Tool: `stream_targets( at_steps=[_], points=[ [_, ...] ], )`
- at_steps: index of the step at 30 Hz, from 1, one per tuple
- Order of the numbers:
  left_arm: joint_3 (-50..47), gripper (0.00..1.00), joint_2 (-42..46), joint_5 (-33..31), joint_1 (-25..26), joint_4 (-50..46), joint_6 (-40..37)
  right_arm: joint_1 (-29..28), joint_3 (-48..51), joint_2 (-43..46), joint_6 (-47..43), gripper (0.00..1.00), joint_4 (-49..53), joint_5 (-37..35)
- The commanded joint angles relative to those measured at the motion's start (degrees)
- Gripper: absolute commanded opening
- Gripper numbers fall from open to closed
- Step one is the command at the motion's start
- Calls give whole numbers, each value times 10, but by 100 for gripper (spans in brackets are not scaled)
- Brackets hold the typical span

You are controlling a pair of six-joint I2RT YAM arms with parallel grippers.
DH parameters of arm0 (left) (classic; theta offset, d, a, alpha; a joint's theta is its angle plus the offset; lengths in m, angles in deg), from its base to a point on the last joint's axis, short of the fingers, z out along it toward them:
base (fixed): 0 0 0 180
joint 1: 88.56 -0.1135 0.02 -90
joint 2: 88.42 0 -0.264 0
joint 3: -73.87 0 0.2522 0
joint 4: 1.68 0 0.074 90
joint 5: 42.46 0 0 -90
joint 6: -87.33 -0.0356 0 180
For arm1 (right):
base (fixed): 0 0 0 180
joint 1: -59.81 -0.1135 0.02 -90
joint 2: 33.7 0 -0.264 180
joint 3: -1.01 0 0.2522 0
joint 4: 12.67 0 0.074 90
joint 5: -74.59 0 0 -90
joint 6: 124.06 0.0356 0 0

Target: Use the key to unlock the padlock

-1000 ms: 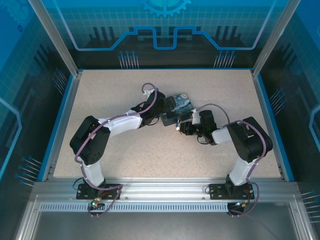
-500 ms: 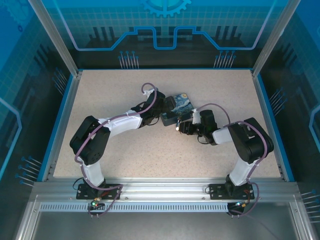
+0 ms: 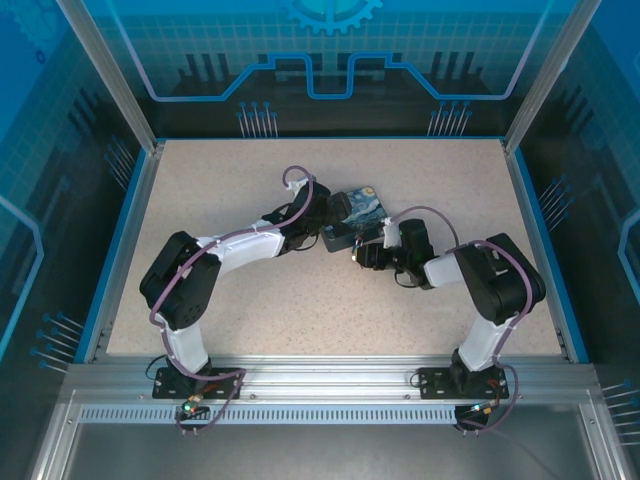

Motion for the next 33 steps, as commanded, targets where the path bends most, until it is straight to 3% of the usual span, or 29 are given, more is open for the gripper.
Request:
stream_targets(
  at_steps=[1, 10, 21, 28, 33],
  points=[
    [17, 99, -10, 3, -2, 6, 4, 1, -16, -19, -18, 38, 5, 17],
    [20, 99, -14, 5, -2, 6, 7, -3, -27, -33, -19, 37, 1, 17],
    [22, 99, -17, 6, -2, 6, 8, -13, 5, -17, 15, 38, -2, -95],
    [27, 99, -23, 9, -2, 4, 10, -39, -19, -27, -8, 39, 13, -67],
    [27, 99, -24, 8, -2, 5, 13, -42, -16, -30, -4, 28, 10, -76]
  ],
)
